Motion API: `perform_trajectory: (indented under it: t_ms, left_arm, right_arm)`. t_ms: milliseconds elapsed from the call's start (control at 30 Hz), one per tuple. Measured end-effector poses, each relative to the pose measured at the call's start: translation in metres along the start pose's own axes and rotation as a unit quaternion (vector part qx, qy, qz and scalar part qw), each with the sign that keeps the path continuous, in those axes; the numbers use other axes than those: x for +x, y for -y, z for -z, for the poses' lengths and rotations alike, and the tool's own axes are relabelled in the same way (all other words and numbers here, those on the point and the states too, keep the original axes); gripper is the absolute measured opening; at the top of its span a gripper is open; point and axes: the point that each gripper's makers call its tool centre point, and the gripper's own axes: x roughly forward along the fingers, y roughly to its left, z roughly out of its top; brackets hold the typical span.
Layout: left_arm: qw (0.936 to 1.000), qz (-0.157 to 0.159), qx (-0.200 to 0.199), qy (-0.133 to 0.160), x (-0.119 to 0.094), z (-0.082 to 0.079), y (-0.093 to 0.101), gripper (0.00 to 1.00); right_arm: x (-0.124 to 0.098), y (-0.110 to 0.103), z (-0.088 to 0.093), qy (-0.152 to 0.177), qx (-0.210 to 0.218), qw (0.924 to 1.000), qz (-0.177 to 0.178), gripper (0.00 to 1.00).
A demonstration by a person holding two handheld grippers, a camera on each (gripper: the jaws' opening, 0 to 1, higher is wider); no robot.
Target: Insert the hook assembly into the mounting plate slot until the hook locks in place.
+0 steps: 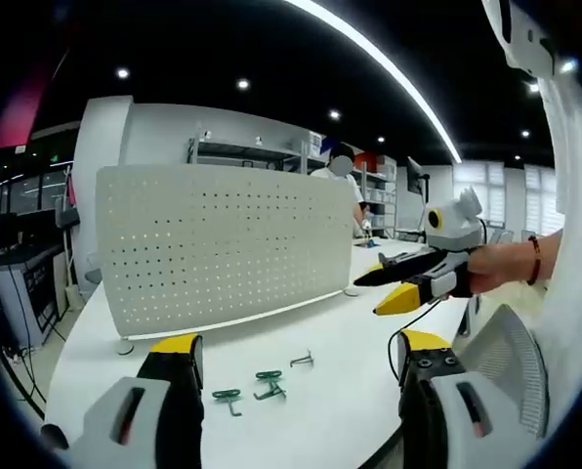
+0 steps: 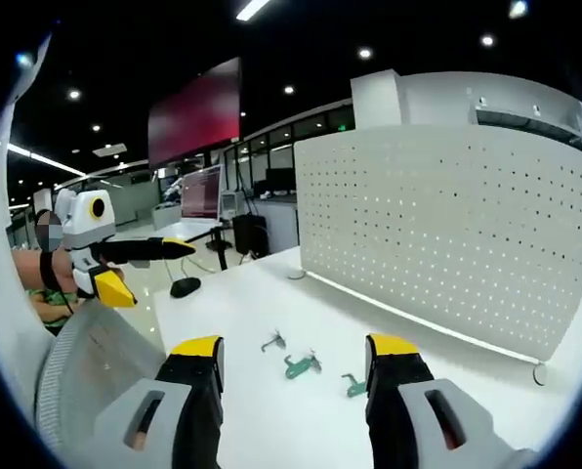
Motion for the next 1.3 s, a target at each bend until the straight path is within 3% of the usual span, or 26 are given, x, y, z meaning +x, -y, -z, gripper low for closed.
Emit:
perform_trajectory:
  t_ms: [367, 467, 567, 867, 1300]
  left_arm:
    - [0.9999, -0.011, -0.012, -0.004, -0.001, 0.006, -0.005, 0.83]
    - [0.9997, -0.012, -0.021, 0.010, -0.003, 0.000, -0.004, 0.83]
    - [0.9998, -0.015, -0.013, -0.003, -0.005, 0.003, -0.004, 0.83]
    - [0.9996, -0.026, -0.011, 0.002, -0.009, -0.002, -0.003, 0.83]
    - [0.9993, -0.025, -0.014, -0.022, -0.008, 0.010, 0.003, 0.82]
  right_arm:
    - [0.007, 0.003, 0.004, -0.003, 0.000, 1.0000, -0.009, 0.58]
    - [0.009, 0.002, 0.004, -0.002, -0.004, 0.9999, -0.014, 0.58]
    - [0.012, 0.004, 0.006, -0.004, -0.001, 0.9999, -0.015, 0.58]
    - [0.013, 0.003, 0.012, -0.011, 0.001, 0.9996, -0.025, 0.56]
    - [0.024, 0.007, 0.032, -0.038, 0.016, 0.9985, -0.036, 0.52]
